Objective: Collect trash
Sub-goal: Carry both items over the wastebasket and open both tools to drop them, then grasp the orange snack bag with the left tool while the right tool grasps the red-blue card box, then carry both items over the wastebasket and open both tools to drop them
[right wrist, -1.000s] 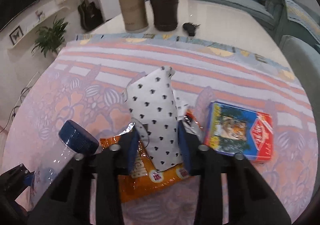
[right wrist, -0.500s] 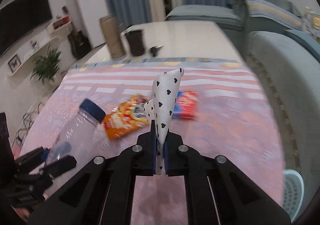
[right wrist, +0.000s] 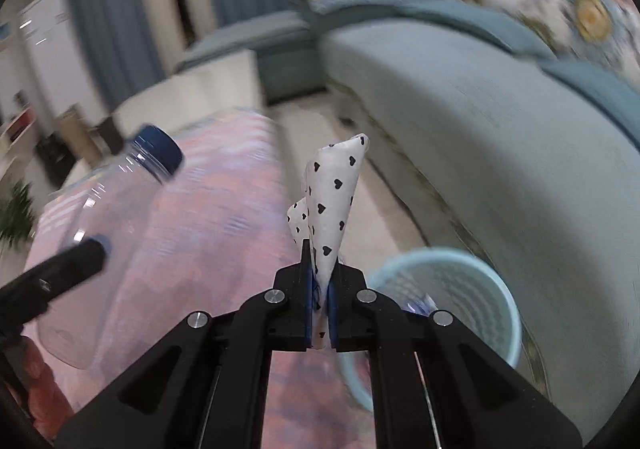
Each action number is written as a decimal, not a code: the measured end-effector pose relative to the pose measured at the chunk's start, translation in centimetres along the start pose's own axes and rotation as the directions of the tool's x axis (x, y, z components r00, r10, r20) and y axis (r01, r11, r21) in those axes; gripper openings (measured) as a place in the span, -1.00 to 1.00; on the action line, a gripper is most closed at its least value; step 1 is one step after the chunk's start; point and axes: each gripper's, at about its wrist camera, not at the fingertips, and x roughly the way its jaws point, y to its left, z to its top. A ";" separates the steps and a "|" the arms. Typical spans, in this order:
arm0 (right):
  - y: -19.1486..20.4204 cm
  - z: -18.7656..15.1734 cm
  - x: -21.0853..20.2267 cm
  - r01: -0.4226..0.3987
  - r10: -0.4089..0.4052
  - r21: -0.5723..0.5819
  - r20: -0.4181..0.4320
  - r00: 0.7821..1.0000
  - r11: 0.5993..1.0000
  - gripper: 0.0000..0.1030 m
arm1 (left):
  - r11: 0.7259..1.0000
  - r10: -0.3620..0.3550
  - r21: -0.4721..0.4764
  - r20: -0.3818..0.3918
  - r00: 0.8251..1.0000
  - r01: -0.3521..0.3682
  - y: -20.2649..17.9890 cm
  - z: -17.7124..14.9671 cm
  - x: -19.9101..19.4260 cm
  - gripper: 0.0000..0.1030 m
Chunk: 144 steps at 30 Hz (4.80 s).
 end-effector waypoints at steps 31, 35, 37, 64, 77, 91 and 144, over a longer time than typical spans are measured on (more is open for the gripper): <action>-9.1 -5.1 5.7 0.277 -0.260 0.063 -0.197 0.945 0.959 0.21 | 0.993 0.114 0.022 -0.047 0.992 -0.113 -1.1 -0.9 -5.7 0.49; -5.1 -3.0 2.1 0.211 -0.210 0.013 -0.067 0.975 0.977 0.21 | 0.983 0.178 -0.045 0.012 0.984 -0.177 2.4 -1.1 -10.1 0.50; -2.0 -1.7 0.8 0.165 -0.165 -0.034 -0.011 0.986 0.986 0.21 | 0.975 0.216 -0.057 0.035 0.976 -0.213 3.9 -1.2 -11.7 0.50; 25.1 6.1 17.3 -0.301 0.264 -0.207 -0.186 0.946 0.931 0.37 | 0.831 0.508 -0.227 -0.063 0.859 -0.508 27.2 1.3 -7.8 0.34; 28.5 9.2 22.2 -0.475 0.334 -0.292 -0.423 0.842 0.830 0.11 | 0.845 0.511 -0.144 -0.063 0.857 -0.515 26.4 0.9 -7.6 0.16; 29.5 1.5 16.7 -0.393 0.245 -0.505 -0.336 0.910 0.768 0.51 | 0.910 0.381 -0.151 -0.065 0.922 -0.386 26.0 -0.7 -9.1 0.02; -10.2 -2.6 -0.8 0.008 -0.002 0.219 -0.028 1.000 0.976 0.12 | 0.973 -0.045 0.220 -0.140 0.989 0.075 -6.5 0.6 6.0 -0.95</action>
